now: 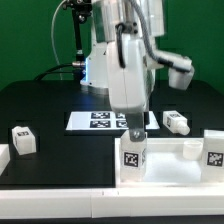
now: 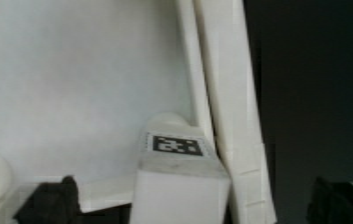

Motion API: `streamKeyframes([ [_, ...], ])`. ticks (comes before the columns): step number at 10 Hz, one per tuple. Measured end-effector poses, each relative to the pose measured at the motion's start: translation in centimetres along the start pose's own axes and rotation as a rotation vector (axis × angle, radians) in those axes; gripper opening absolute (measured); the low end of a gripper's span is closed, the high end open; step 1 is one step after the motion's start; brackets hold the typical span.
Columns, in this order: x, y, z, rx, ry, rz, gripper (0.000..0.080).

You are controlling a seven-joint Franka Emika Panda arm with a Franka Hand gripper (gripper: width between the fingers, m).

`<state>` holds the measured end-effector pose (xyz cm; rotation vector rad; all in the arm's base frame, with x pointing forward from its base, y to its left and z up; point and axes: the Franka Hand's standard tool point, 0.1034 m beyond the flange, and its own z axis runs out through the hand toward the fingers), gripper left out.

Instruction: Assemble square table

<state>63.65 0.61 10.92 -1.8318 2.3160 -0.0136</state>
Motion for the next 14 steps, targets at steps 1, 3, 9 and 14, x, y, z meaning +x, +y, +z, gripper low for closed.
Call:
streamKeyframes([
  [1, -0.3, -0.1, -0.5, 0.001, -0.007, 0.012, 0.0648],
  [3, -0.2, 0.0, -0.1, -0.003, -0.003, 0.003, 0.0649],
  [9, -0.3, 0.2, 0.0, -0.01, 0.009, -0.172, 0.0649],
  [14, -1.8, 1.7, -0.3, -0.028, 0.012, -0.685, 0.0649],
])
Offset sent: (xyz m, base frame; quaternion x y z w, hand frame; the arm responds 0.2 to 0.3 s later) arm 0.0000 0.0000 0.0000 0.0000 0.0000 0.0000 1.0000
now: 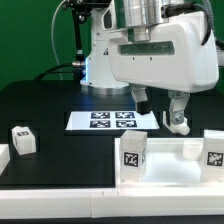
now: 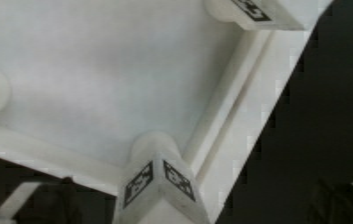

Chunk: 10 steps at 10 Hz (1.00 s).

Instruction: Assemble square table

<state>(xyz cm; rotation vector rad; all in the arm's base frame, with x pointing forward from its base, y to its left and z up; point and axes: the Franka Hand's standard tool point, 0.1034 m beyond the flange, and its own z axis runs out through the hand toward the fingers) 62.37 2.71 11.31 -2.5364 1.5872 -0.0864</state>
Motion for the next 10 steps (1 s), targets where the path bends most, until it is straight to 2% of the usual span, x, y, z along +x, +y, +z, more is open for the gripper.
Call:
streamKeyframes([
  [3, 0.2, 0.1, 0.0, -0.001, 0.004, -0.237, 0.0649],
  [4, 0.7, 0.8, 0.2, 0.0, 0.028, -0.482, 0.0649],
  [6, 0.7, 2.3, 0.9, -0.019, 0.041, -0.764, 0.0649],
  [7, 0.9, 2.5, 0.9, -0.031, 0.052, -0.895, 0.0649],
  [10, 1.1, 2.6, 0.9, -0.039, 0.053, -0.98, 0.0649],
])
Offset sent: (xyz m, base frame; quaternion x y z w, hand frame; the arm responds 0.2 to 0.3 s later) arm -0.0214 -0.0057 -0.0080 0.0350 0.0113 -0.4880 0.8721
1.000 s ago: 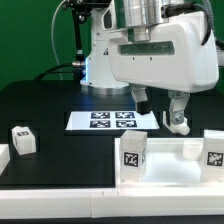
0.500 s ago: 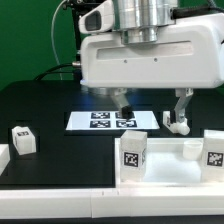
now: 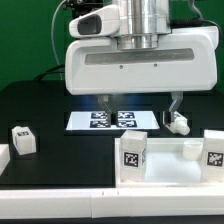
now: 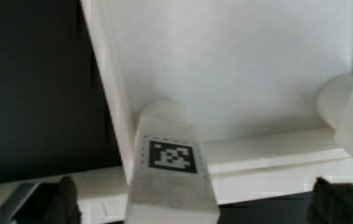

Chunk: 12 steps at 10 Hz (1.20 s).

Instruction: Assemble square table

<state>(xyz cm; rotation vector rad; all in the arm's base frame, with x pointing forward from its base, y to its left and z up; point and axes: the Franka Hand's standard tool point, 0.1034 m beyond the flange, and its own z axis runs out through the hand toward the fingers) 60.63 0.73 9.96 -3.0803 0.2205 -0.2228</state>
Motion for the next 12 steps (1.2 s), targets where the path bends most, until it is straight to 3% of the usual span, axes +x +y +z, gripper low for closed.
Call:
streamKeyframes([
  [2, -0.2, 0.5, 0.2, -0.001, -0.005, -0.016, 0.0649],
  [4, -2.3, 3.7, 2.4, -0.004, -0.053, -0.016, 0.0649],
  [5, -3.1, 3.9, 3.6, -0.011, -0.065, -0.004, 0.0649],
  [6, -3.7, 3.1, 4.3, -0.014, -0.077, 0.01, 0.0649],
  [9, -3.7, 3.2, 4.3, -0.014, -0.078, 0.013, 0.0649],
  [12, -5.3, 4.5, 6.9, -0.022, -0.124, 0.046, 0.0649],
])
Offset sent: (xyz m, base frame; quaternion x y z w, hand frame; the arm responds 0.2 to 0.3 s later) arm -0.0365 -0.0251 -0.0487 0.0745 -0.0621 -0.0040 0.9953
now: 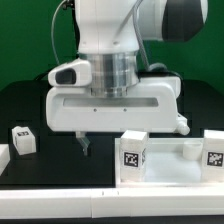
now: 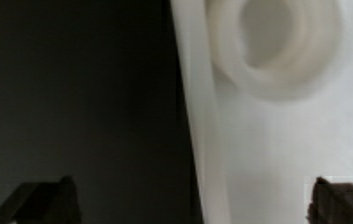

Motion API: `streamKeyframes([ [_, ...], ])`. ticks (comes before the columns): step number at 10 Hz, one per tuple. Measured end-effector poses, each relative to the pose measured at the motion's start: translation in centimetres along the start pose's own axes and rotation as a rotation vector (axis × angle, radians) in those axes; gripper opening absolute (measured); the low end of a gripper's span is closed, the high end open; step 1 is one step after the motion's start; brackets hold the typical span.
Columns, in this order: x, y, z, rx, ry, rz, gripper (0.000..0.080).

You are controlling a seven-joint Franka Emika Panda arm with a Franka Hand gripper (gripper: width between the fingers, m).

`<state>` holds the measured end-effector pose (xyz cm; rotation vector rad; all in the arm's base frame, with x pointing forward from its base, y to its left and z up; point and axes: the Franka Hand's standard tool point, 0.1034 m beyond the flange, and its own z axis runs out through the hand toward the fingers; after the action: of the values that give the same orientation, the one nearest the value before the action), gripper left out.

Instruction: Assemble square table

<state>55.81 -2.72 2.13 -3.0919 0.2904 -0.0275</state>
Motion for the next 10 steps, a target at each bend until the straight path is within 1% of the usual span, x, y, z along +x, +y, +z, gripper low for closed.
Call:
streamKeyframes([
  [1, -0.35, -0.64, 0.68, 0.0, -0.005, 0.009, 0.0649],
  [2, -0.49, -0.91, 0.98, -0.001, -0.006, 0.005, 0.0649],
  [4, -0.44, -0.7, 0.94, -0.002, -0.006, 0.006, 0.0649],
  [5, -0.44, -0.68, 0.95, -0.002, -0.006, 0.006, 0.0548],
  [6, -0.44, -0.68, 0.95, -0.002, -0.006, 0.006, 0.0399],
  [7, -0.44, -0.67, 0.95, -0.002, -0.006, 0.006, 0.0399],
  [8, -0.44, -0.67, 0.95, -0.002, -0.006, 0.006, 0.0223],
  [9, -0.42, -0.4, 0.94, -0.007, -0.006, 0.002, 0.0071],
  [10, -0.45, -0.29, 0.95, -0.011, -0.007, -0.003, 0.0071],
])
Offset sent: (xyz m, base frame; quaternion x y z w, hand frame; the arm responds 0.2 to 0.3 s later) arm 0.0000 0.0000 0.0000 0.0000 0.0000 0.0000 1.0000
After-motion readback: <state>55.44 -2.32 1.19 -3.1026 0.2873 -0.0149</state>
